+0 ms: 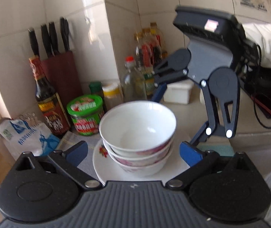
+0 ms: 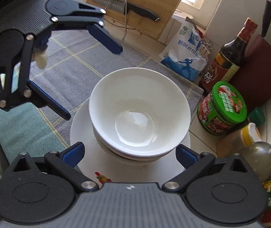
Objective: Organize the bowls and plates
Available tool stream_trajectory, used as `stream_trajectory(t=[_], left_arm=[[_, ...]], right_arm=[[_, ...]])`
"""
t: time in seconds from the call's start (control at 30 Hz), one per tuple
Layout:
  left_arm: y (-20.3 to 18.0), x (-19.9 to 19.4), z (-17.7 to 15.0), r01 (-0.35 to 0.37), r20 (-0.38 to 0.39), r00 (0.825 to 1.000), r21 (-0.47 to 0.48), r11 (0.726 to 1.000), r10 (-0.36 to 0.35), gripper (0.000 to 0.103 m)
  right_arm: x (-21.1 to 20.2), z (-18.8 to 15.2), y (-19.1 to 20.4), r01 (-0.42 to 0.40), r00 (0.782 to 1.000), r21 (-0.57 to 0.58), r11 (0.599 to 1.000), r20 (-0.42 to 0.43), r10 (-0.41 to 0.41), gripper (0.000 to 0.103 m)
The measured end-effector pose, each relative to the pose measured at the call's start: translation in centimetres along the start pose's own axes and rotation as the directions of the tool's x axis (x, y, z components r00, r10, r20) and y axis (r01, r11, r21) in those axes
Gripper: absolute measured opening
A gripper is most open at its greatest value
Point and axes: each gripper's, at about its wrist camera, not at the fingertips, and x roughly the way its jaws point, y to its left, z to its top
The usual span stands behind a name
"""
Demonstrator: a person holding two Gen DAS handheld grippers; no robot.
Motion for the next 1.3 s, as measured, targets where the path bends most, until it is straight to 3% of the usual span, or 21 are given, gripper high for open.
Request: stream_trajectory(t=[0.07, 0.17, 0.3, 0.37, 0.43, 0.6, 0.7, 0.83, 1.3], left_arm=[[-0.6, -1.8, 0.4, -0.067, 0.069, 0.995, -0.016, 0.998, 0.068, 0.103], [-1.9, -3.4, 0.2, -0.140, 0.098, 0.985, -0.016, 0.990, 0.141, 0.102], [-3.3, -6.0, -0.4, -0.134, 0.131, 0.981, -0.064, 0.989, 0.142, 0.103], [-3.7, -7.0, -0.5, -0.130, 0.115, 0.983, -0.115, 0.985, 0.143, 0.102], [-4.0, -7.4, -0.4, -0.138, 0.052, 0.987, -0.170, 0.976, 0.149, 0.103], [-3.3, -8.5, -0.3, -0.215, -0.135, 0.975, -0.351, 0.911, 0.178, 0.102], [-3.0, -9.1, 0.0, -0.284, -0.201, 0.954, -0.371, 0.884, 0.223, 0.102], [-2.9, -9.8, 0.1, -0.340, -0.246, 0.933, -0.359, 0.869, 0.263, 0.103], [-1.9, -10.6, 0.4, -0.399, -0.279, 0.910, -0.390, 0.830, 0.306, 0.102]], right_arm=[[-1.2, 0.4, 1.1, 0.052, 0.999, 0.043, 0.998, 0.008, -0.052, 0.103], [-2.8, 0.7, 3.2, 0.143, 0.990, 0.108, 0.984, -0.001, -0.144, 0.103], [-4.6, 0.5, 5.7, 0.235, 0.969, 0.275, 0.932, 0.011, -0.247, 0.103], [-5.7, 0.3, 6.7, 0.287, 0.948, 0.424, 0.859, 0.006, -0.320, 0.103], [-6.5, 0.1, 7.7, 0.304, 0.929, 0.576, 0.759, -0.005, -0.369, 0.103], [-7.5, -0.9, 10.4, 0.289, 0.897, 0.816, 0.501, -0.047, -0.440, 0.103], [-7.5, -0.7, 11.9, 0.347, 0.876, 0.827, 0.441, -0.117, -0.469, 0.103], [-7.9, -0.1, 13.2, 0.405, 0.850, 0.804, 0.435, -0.156, -0.503, 0.103], [-8.4, 1.3, 13.1, 0.402, 0.844, 0.800, 0.446, -0.135, -0.518, 0.103]])
